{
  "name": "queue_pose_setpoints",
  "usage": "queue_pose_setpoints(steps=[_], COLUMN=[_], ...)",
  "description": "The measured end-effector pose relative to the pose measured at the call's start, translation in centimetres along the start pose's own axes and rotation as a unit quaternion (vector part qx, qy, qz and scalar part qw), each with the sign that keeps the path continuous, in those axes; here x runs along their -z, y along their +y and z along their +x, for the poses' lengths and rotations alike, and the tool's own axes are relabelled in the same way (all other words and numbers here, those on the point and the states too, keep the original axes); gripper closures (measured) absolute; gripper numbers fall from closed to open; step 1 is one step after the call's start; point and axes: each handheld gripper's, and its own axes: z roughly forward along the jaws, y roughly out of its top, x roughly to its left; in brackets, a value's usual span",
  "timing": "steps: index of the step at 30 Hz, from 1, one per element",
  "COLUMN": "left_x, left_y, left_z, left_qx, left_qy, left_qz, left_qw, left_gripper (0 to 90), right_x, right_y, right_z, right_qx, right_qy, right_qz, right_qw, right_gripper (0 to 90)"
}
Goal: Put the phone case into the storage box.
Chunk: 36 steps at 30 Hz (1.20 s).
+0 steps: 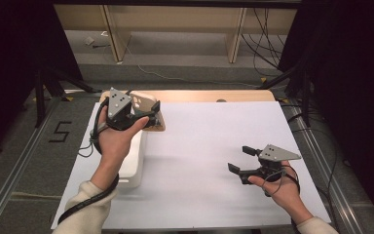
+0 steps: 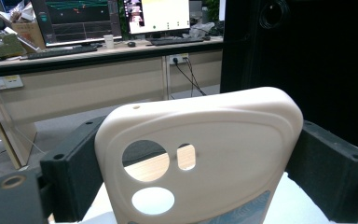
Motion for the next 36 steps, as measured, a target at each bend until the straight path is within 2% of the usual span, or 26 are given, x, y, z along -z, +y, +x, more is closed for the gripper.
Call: queue_pose_setpoints(steps=[36], left_x=[0.7], left_y=[-0.2], left_z=[2.1], left_qx=[0.003], left_qy=[0.029], left_qz=[0.002], left_qw=[0.9996], left_gripper=[11.0], right_x=[-0.1], right_y=[0.0], right_z=[0.0], right_qx=[0.0], right_qy=[0.0], right_qz=[0.0], right_qw=[1.0], right_gripper=[15.8])
